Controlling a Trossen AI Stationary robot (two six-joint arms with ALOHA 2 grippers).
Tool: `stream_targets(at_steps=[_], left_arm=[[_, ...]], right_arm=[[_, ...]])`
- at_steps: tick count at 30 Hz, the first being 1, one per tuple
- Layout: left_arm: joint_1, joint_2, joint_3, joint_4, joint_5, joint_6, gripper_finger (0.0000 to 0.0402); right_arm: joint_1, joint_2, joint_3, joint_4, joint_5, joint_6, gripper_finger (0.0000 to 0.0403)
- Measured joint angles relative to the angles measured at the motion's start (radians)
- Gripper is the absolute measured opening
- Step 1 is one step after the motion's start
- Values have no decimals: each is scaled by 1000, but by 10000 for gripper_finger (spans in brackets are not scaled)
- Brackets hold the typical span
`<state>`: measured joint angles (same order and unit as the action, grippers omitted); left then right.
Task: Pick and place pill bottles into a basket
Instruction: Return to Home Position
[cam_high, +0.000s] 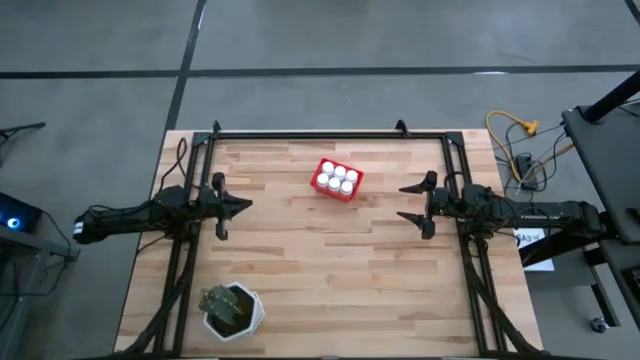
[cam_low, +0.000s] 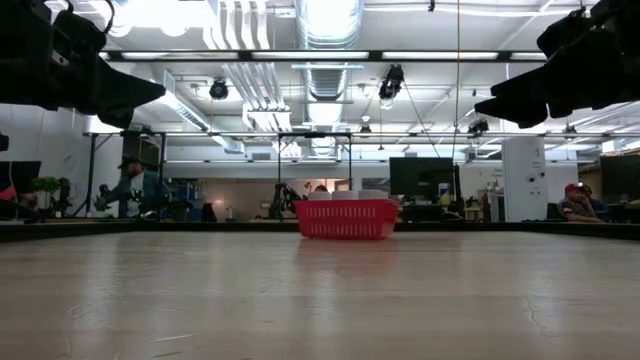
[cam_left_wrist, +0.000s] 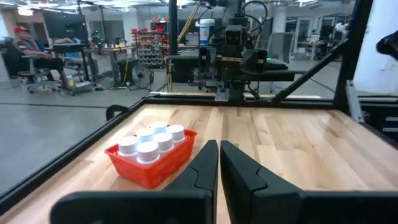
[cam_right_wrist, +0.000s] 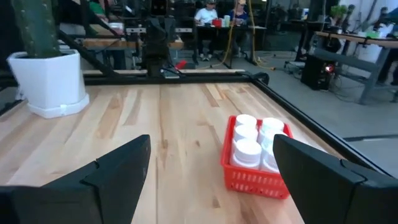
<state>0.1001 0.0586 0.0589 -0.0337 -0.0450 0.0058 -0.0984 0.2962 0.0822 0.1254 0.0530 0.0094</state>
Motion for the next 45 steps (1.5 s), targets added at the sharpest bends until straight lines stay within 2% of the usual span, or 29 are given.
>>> stream_targets(at_steps=[3, 7, 10, 17, 45], left_arm=[[1, 0, 0, -1, -62, 6, 0], [3, 0, -1, -2, -170, -26, 0], [5, 0, -8, -6, -201, -34, 0], [5, 0, -18, -2, -201, -27, 0], [5, 97, -22, 32, -199, -24, 0]], right_arm=[[0, 0, 0, -14, 51, 0, 327], [-1, 0, -4, -33, 219, 38, 327], [-1, 0, -9, -47, 291, 39, 327], [0, 5, -13, -47, 252, 60, 327], [0, 7, -13, -40, 253, 59, 327]])
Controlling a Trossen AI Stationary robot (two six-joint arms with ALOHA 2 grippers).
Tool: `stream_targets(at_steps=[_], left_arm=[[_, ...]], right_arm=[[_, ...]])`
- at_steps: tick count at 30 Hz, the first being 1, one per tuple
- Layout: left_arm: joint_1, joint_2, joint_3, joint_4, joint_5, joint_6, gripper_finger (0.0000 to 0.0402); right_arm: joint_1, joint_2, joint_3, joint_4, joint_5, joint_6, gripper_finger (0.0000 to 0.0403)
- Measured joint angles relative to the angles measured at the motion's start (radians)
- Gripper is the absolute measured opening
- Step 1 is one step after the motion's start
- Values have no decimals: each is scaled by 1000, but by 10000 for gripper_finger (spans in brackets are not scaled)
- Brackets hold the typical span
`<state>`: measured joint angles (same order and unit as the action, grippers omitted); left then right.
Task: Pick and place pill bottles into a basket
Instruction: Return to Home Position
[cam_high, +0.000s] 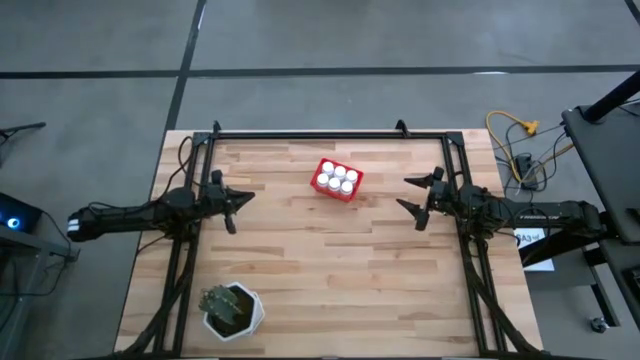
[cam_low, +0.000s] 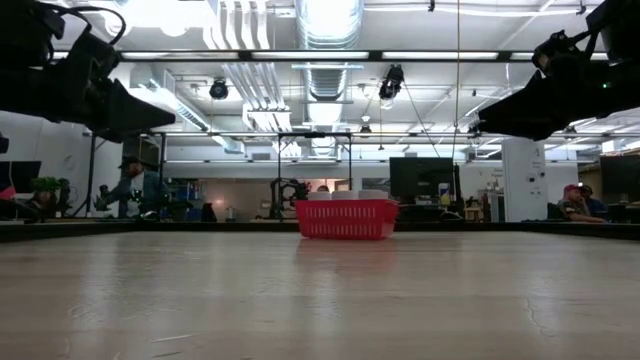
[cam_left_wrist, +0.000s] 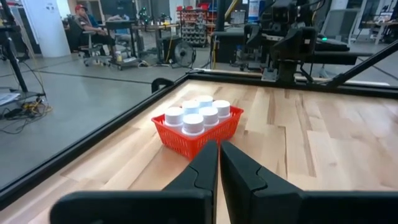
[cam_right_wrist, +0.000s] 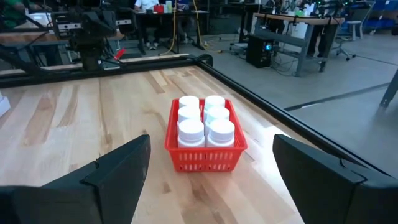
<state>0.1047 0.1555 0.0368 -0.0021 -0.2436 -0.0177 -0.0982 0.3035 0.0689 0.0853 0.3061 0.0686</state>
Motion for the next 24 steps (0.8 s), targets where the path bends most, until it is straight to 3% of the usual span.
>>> stream_targets(at_steps=[24], left_arm=[[0, 55, 0, 0, 1, -1, 0]], right_arm=[[0, 0, 0, 0, 2, 1, 327]])
